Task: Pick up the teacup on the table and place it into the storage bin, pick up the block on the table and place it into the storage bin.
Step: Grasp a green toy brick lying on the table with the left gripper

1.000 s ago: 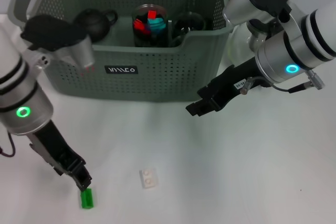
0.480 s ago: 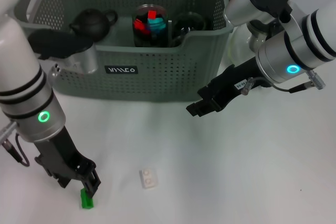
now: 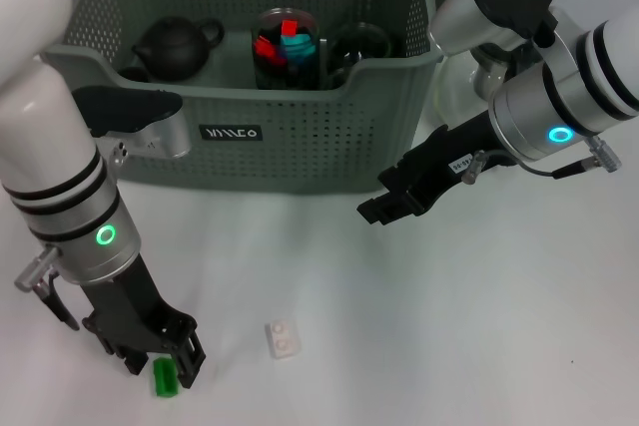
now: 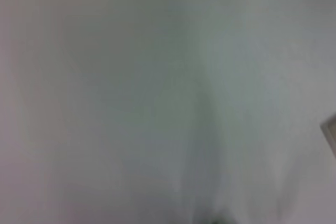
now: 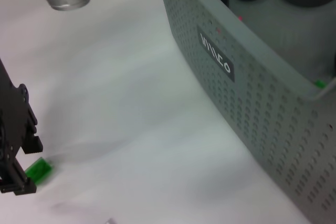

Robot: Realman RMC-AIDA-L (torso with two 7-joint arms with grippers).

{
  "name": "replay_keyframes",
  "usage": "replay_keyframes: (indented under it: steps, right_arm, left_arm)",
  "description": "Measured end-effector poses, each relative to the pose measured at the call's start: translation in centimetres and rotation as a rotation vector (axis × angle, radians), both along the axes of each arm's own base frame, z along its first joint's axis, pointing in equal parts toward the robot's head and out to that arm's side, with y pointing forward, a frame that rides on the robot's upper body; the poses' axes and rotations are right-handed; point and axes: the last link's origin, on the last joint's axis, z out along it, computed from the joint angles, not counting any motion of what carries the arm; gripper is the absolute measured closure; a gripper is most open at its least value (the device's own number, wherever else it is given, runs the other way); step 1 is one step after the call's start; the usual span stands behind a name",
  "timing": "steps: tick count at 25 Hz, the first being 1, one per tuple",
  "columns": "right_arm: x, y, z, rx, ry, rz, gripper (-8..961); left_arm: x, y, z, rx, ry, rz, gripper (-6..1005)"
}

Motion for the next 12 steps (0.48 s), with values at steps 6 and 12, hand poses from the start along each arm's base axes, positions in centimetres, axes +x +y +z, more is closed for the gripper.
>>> replay_keyframes:
  steps: [6, 12]
  right_arm:
    - [0.05, -0.02, 0.01, -0.001, 0.0, 0.003, 394]
    - [0.18, 0.05, 0.15, 0.002, -0.003, 0.001, 393]
  left_arm:
    - [0.02, 0.36, -0.07, 0.004, 0.0, 0.008, 399]
    - [-0.24, 0.44, -0.1, -0.009, 0.021, 0.018, 428]
